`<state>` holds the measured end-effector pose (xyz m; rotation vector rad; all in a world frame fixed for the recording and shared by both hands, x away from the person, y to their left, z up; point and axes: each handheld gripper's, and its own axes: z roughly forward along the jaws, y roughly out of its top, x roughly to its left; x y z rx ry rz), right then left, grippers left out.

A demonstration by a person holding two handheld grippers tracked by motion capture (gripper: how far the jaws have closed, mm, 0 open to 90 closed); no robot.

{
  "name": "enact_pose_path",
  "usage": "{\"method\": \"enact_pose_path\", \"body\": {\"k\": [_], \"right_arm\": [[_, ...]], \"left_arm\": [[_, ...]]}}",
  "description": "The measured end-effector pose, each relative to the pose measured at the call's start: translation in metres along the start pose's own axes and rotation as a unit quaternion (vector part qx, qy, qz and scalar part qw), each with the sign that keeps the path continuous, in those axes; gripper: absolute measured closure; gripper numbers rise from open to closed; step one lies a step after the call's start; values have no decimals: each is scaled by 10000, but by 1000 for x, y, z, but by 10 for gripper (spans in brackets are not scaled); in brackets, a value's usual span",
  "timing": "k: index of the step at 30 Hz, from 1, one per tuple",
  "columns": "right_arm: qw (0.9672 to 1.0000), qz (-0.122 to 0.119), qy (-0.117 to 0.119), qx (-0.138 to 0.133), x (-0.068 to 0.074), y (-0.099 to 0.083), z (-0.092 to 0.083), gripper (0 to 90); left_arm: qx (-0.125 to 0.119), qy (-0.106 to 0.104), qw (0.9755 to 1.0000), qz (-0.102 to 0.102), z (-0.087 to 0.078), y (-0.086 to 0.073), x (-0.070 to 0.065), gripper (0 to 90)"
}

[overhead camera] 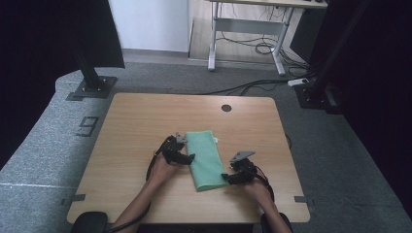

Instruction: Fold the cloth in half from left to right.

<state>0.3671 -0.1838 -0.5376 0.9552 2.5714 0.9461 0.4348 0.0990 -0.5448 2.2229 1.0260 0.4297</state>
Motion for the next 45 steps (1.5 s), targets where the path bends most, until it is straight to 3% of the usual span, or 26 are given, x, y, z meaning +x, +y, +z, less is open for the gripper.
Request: {"method": "enact_pose_path", "body": {"k": [14,20,24,29,32,36,45], "right_arm": [[9996,-190,170,-87,29,18,17,370],[9995,-223,210,-102,33,24,22,369],[9996,-167,191,-114,35,27,26,359],[9996,-175,154,-129,35,27,26,359],[9997,-211,102,-117,37,28,25,351],[9998,-35,106,-177,33,28,23,269],[9994,40,-18,-347,23,26,6,155]], "left_arm": [[54,56,9998,-158,-4,-6,30,94],[47,113,9998,-187,-4,-6,37,84],[1,35,9994,-340,-2,-7,43,79],[-1,-12,9994,-332,-2,-8,44,82],[-13,23,9997,-249,-6,-6,41,83],[-81,-22,9999,-62,-17,-3,35,83],[-232,-210,9994,158,-54,-12,31,56]]}}
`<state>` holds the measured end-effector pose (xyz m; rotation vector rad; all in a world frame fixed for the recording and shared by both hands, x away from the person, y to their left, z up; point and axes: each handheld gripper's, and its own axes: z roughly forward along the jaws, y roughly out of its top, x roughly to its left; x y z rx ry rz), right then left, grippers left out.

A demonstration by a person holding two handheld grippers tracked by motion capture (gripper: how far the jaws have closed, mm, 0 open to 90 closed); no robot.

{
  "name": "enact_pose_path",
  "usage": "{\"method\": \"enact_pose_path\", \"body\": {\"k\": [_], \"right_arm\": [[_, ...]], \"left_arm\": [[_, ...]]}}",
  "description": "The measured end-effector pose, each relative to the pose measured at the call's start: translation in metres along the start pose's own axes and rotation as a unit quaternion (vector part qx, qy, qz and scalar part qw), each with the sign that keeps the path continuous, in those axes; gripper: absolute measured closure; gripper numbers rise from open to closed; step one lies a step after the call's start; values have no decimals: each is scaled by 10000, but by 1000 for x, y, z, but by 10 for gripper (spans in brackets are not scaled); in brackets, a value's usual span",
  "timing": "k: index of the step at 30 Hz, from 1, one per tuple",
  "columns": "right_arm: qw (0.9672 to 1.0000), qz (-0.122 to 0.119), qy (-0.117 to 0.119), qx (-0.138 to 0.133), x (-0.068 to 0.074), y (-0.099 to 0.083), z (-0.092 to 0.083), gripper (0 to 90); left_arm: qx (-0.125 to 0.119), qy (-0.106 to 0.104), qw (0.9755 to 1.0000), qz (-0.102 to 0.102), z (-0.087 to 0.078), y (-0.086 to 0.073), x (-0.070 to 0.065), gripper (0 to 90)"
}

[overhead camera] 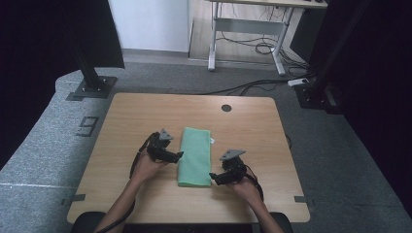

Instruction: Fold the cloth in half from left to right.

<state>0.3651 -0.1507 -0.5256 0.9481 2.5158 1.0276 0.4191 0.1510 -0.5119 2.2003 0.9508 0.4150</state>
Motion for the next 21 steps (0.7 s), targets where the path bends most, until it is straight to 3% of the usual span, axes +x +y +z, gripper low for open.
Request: {"method": "enact_pose_path", "body": {"k": [6,12,21], "right_arm": [[9999,27,-141,-11,-4,-1,-11,124],[9994,67,-333,-90,-8,-6,-22,11],[9980,304,-484,-253,-18,-20,-36,0]], "left_arm": [[10,-43,10000,7,-23,-16,-2,13],[89,-14,9999,110,-40,-36,-10,0],[59,98,9998,174,-56,-62,-16,0]]}}
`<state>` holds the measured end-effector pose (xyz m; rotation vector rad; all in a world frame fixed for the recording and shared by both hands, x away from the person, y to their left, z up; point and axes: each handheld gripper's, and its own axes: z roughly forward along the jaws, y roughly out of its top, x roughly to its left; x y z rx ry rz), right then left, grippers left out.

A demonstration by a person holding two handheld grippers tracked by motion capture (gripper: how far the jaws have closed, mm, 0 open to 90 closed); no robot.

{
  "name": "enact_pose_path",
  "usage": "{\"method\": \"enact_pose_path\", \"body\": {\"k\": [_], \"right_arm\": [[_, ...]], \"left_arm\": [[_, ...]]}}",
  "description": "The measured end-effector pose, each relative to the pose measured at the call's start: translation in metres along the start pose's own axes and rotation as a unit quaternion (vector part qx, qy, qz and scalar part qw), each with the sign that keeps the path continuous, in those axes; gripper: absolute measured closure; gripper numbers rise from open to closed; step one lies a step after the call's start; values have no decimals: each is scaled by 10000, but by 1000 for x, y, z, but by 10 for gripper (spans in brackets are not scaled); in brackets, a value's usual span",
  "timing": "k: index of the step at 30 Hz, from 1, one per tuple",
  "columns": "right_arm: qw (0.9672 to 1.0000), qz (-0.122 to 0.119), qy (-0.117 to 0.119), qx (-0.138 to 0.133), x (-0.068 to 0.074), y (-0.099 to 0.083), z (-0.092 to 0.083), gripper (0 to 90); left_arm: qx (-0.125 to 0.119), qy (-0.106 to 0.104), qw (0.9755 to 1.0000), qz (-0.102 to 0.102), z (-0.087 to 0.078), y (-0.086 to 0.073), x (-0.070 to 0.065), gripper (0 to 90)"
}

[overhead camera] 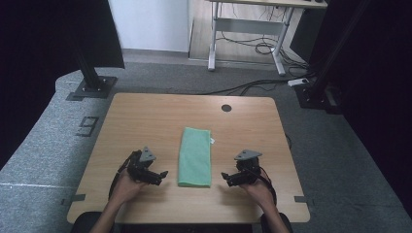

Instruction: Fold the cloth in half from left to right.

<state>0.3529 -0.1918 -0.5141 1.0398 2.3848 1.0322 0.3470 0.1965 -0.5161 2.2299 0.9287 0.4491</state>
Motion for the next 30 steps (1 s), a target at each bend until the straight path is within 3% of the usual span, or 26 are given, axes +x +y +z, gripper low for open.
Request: {"method": "enact_pose_path", "body": {"k": [6,12,30], "right_arm": [[9997,232,-99,-7,-11,-13,-2,0],[9996,217,-174,59,-16,-23,2,0],[9995,154,-7,273,-16,-38,18,0]], "left_arm": [[73,-16,9999,-127,-2,-17,1,0],[270,-11,9996,-44,9,-26,-1,0],[264,-214,9992,-212,17,-30,-2,0]]}}
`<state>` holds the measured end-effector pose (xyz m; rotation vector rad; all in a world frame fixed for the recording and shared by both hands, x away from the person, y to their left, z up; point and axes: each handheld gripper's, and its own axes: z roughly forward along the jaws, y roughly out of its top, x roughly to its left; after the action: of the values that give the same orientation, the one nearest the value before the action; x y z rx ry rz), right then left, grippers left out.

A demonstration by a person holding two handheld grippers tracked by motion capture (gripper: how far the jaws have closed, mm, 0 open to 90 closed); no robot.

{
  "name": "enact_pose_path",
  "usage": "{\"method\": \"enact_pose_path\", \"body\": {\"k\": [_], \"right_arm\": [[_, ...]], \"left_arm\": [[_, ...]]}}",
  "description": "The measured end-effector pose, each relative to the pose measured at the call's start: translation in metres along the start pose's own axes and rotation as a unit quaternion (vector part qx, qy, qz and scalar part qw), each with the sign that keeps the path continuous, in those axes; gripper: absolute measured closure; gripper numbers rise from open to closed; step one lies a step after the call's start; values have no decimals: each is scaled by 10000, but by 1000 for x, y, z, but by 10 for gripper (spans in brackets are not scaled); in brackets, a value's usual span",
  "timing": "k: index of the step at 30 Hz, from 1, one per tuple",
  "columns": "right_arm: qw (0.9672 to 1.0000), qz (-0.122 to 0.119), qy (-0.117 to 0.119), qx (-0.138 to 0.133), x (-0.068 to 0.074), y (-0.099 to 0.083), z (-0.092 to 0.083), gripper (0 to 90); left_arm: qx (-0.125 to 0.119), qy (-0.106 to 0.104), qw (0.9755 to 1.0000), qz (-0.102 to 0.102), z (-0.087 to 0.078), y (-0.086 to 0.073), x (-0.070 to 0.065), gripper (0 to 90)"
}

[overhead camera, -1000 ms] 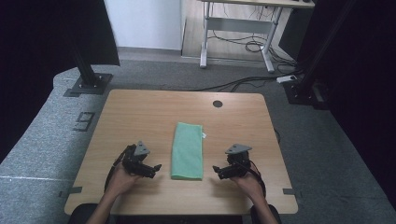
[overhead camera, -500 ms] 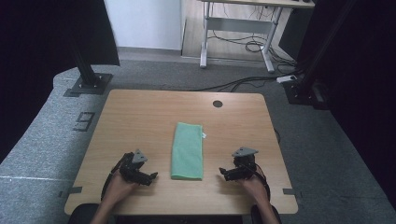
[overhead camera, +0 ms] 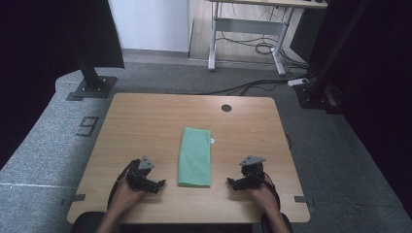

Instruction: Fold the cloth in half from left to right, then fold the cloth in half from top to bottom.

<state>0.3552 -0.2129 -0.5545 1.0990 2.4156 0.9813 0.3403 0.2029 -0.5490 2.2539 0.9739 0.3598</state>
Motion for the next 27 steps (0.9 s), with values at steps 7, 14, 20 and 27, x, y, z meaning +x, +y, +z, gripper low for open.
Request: {"method": "enact_pose_path", "body": {"k": [7,14,20,27], "right_arm": [[9999,20,19,-129,0,-2,1,0],[9999,17,16,-130,0,-2,1,0],[9999,28,9,-131,0,-2,1,0],[9999,23,10,-129,0,-2,1,0]], "left_arm": [[2,0,10000,-8,0,0,0,0],[12,137,9998,-148,-1,0,1,0],[9,151,9998,-164,0,0,1,0],[17,182,9996,-204,1,2,0,0]]}}
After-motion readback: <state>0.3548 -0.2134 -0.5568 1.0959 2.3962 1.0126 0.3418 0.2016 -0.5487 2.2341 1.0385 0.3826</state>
